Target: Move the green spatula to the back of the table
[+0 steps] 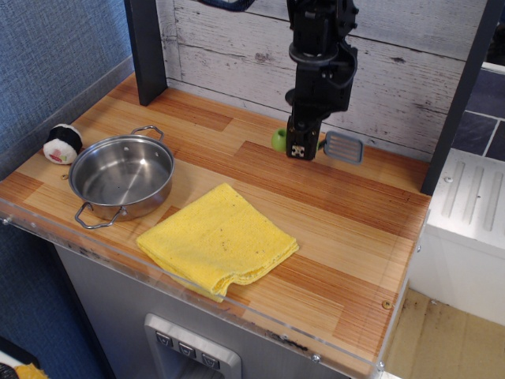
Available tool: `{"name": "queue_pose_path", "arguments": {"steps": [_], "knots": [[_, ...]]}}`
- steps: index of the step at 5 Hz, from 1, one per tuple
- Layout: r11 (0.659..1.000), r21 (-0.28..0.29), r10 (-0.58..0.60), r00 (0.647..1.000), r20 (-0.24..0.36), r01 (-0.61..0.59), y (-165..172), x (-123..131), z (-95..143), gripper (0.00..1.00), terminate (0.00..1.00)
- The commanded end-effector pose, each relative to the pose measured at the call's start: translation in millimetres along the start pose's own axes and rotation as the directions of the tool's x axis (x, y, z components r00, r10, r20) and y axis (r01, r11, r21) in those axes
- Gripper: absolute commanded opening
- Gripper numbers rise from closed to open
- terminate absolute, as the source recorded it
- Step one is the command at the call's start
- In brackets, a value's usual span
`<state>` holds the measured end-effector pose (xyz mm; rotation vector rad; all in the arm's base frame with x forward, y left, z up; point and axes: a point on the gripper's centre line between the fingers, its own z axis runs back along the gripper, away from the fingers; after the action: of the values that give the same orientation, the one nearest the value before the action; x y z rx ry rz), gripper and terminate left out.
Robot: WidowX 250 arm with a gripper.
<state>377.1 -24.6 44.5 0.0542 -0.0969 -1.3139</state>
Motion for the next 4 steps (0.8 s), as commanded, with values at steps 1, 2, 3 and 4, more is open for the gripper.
{"name": "queue_pose_path", "arguments": {"steps": [1, 2, 3, 4], "knots": [[0.996, 0.084, -0.031, 0.998, 0.058, 0.026, 12.3, 10.6, 0.0, 0.0, 0.0], [0.998, 0.051, -0.04, 0.997, 0.068, 0.036, 7.9, 12.3, -10.8, 0.0, 0.0], [0.998, 0.034, -0.047, 0.996, 0.071, 0.045, 5.0, 12.4, -21.5, 0.0, 0.0], [0.998, 0.026, -0.05, 0.997, 0.058, 0.049, 5.3, 11.4, -27.1, 0.0, 0.0]]}}
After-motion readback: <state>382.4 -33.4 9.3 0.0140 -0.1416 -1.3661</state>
